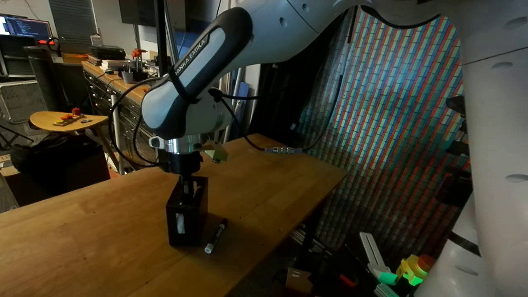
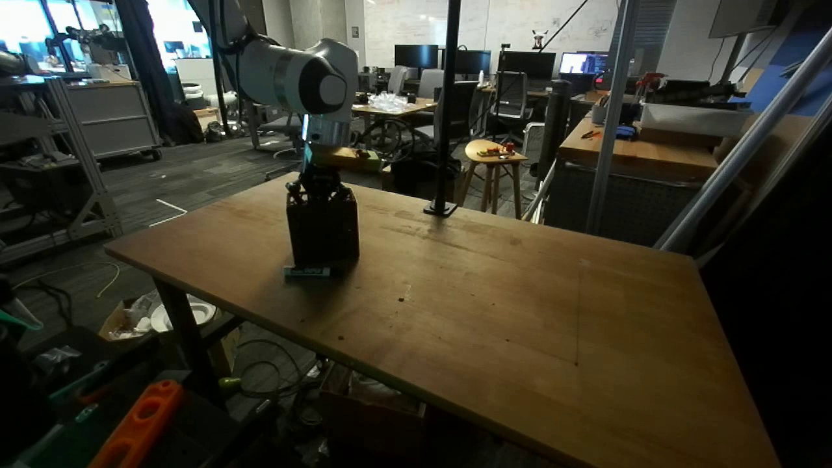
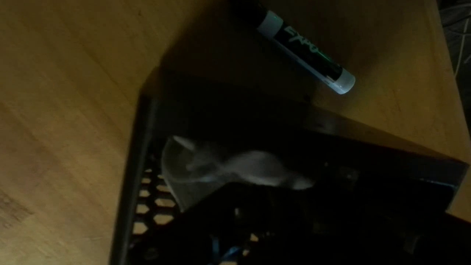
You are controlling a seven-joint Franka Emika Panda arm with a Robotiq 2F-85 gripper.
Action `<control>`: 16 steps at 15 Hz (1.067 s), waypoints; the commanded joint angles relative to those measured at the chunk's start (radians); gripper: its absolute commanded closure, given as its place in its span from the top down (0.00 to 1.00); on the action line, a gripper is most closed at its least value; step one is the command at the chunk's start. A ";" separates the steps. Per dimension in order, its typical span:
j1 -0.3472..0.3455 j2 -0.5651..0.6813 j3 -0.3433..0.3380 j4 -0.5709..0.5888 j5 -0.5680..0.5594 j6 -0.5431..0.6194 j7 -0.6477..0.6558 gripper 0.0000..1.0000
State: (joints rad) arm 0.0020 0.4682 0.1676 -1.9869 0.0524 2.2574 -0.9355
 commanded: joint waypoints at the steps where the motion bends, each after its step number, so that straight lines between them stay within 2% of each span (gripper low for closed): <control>1: -0.009 0.074 0.030 0.050 0.050 -0.002 -0.003 0.12; 8: -0.031 0.088 0.030 0.040 0.106 0.016 -0.005 0.12; 16: -0.021 -0.040 0.011 -0.007 0.077 -0.027 0.034 0.15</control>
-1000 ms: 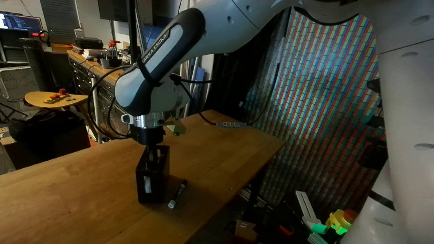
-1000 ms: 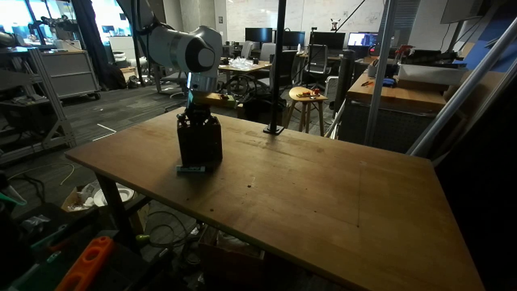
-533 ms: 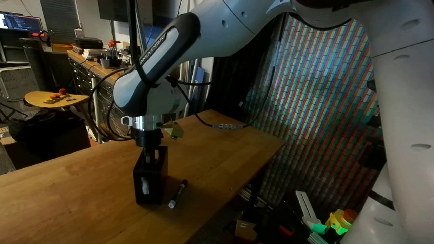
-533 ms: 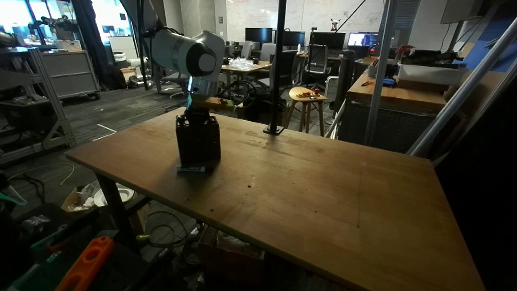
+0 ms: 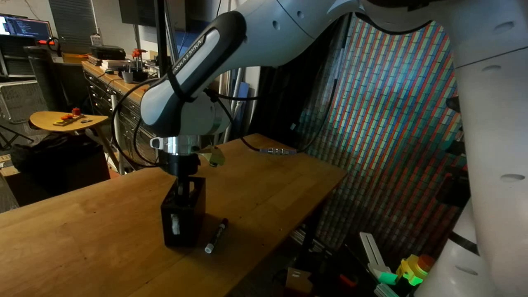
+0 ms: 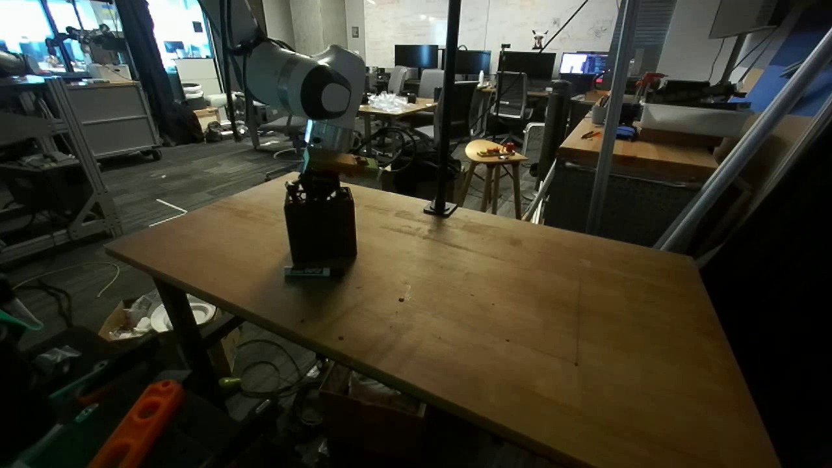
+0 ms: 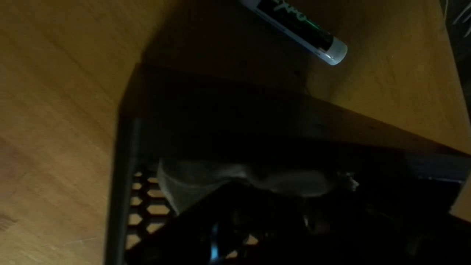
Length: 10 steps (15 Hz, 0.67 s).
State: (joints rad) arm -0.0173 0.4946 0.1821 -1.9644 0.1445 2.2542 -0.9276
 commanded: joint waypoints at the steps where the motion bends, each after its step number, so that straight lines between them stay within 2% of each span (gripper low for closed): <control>1: 0.001 -0.093 -0.005 -0.040 -0.020 -0.031 0.036 0.21; 2: 0.003 -0.110 -0.008 -0.046 -0.024 -0.037 0.043 0.25; 3: 0.007 -0.135 -0.012 -0.058 -0.032 -0.045 0.056 0.45; 5: 0.013 -0.187 -0.019 -0.078 -0.047 -0.066 0.083 0.52; 9: 0.022 -0.295 -0.037 -0.114 -0.104 -0.110 0.143 0.82; 10: 0.021 -0.321 -0.043 -0.119 -0.118 -0.124 0.157 0.87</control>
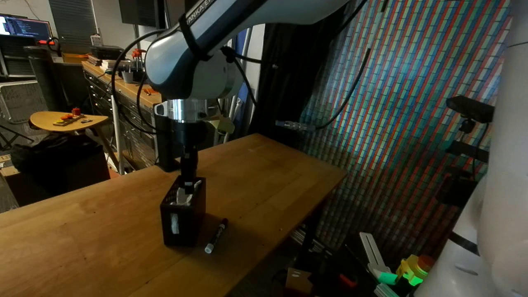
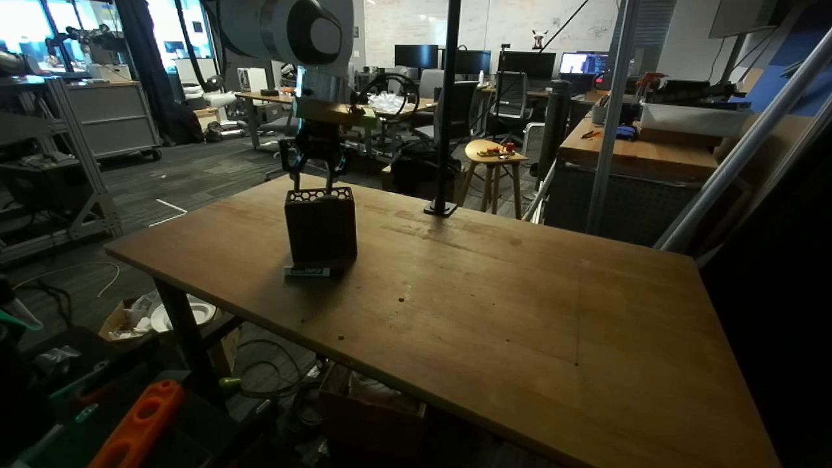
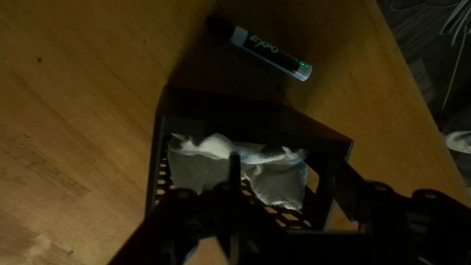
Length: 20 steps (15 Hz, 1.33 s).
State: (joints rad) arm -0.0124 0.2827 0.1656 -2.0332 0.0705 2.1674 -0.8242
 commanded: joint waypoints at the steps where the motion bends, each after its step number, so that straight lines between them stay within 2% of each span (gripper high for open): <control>1: 0.015 -0.138 -0.034 -0.057 -0.062 -0.048 0.071 0.91; 4: 0.009 -0.208 -0.058 -0.066 -0.082 -0.081 0.104 0.98; 9: 0.022 -0.262 -0.085 -0.044 -0.089 -0.120 0.164 0.84; 15: 0.066 -0.212 -0.061 -0.001 -0.069 -0.111 0.219 0.83; 16: 0.073 -0.200 -0.057 0.008 -0.066 -0.109 0.227 0.78; 17: 0.080 -0.187 -0.053 0.018 -0.061 -0.108 0.235 0.57; 19: 0.088 -0.160 -0.048 0.034 -0.061 -0.103 0.250 0.53; 20: 0.090 -0.150 -0.047 0.040 -0.059 -0.100 0.253 0.47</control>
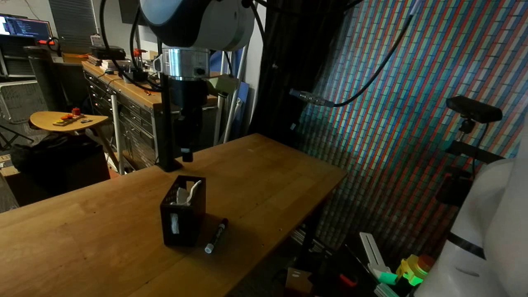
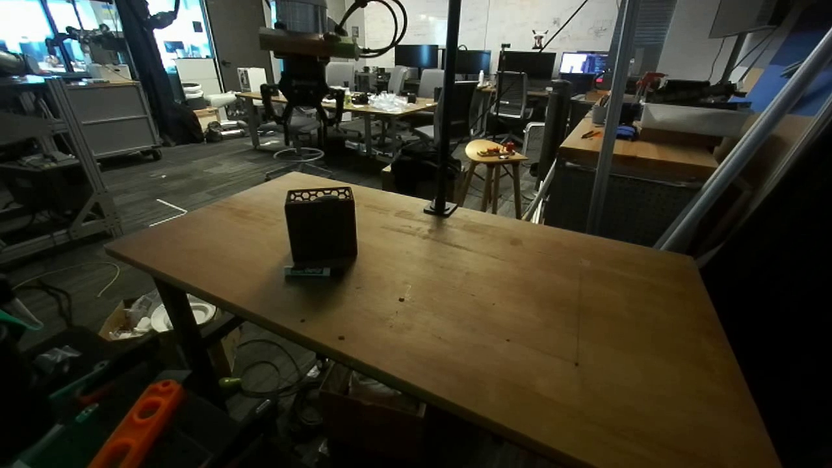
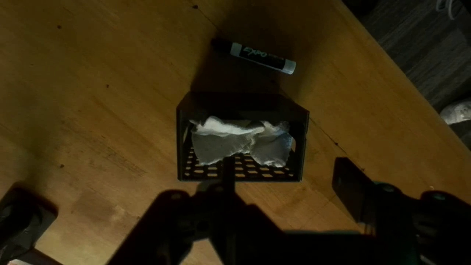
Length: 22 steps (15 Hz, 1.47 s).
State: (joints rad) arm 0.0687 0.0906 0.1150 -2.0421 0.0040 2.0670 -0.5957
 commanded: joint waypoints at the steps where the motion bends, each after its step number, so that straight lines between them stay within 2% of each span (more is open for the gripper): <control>1: 0.007 0.055 0.003 0.057 0.010 0.003 0.025 0.37; 3: 0.000 0.077 0.002 0.067 0.013 0.013 0.022 0.21; 4: -0.003 0.087 0.001 0.071 0.014 0.019 0.018 0.16; 5: -0.009 0.101 -0.001 0.075 0.017 0.026 0.009 0.19; 6: -0.014 0.113 -0.002 0.077 0.016 0.032 0.005 0.17; 10: -0.035 0.166 0.000 0.080 0.033 0.071 -0.018 0.22; 18: -0.075 0.247 0.011 0.079 0.064 0.134 -0.092 0.15; 22: -0.090 0.262 0.013 0.074 0.069 0.146 -0.132 0.15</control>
State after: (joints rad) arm 0.0015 0.3375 0.1138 -1.9829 0.0478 2.1951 -0.6802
